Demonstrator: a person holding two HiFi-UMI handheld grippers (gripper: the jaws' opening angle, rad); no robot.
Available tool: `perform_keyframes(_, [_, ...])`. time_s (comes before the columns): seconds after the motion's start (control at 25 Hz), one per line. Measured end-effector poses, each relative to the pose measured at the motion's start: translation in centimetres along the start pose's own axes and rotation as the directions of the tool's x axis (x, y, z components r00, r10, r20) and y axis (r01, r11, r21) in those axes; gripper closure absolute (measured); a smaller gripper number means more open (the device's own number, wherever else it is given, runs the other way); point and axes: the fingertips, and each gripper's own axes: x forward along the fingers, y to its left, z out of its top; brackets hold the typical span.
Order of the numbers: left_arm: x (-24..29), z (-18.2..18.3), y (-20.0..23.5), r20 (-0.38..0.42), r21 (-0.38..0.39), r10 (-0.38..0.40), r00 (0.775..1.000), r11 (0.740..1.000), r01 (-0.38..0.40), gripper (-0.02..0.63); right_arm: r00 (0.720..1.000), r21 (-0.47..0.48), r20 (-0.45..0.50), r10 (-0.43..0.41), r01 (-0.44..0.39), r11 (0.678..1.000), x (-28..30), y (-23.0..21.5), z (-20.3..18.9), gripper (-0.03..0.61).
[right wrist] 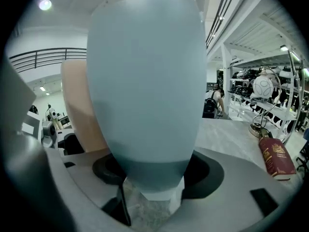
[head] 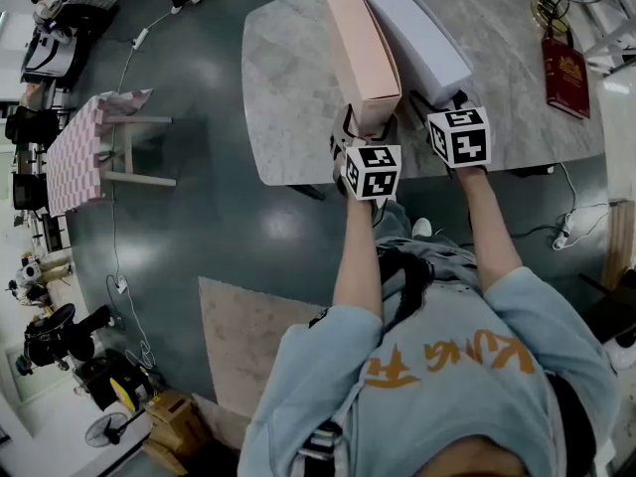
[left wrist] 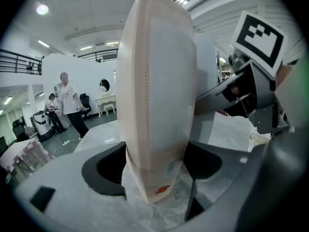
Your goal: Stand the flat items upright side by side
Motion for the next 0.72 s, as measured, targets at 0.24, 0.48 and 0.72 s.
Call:
perform_keyframes(0.24, [0.1, -0.9, 0.6, -0.024, -0.016, -0.040, 0.999, 0.999, 0.039, 0.229, 0.990, -0.032, -0.029, 0.139, -0.140, 0.990, 0.9, 2.5, 0.0, 0.263])
perform_keyframes(0.48, [-0.4, -1.8, 1.1, -0.069, 0.030, -0.092, 0.993, 0.995, 0.094, 0.224, 0.960, -0.097, -0.065, 0.272, -0.277, 0.956, 0.7, 5.1, -0.2, 0.229])
perform_keyframes(0.72, [-0.8, -2.2, 0.4, -0.129, 0.144, -0.151, 0.980, 0.975, 0.169, 0.253, 0.926, -0.158, -0.105, 0.362, -0.374, 0.914, 0.1, 6.6, -0.5, 0.215])
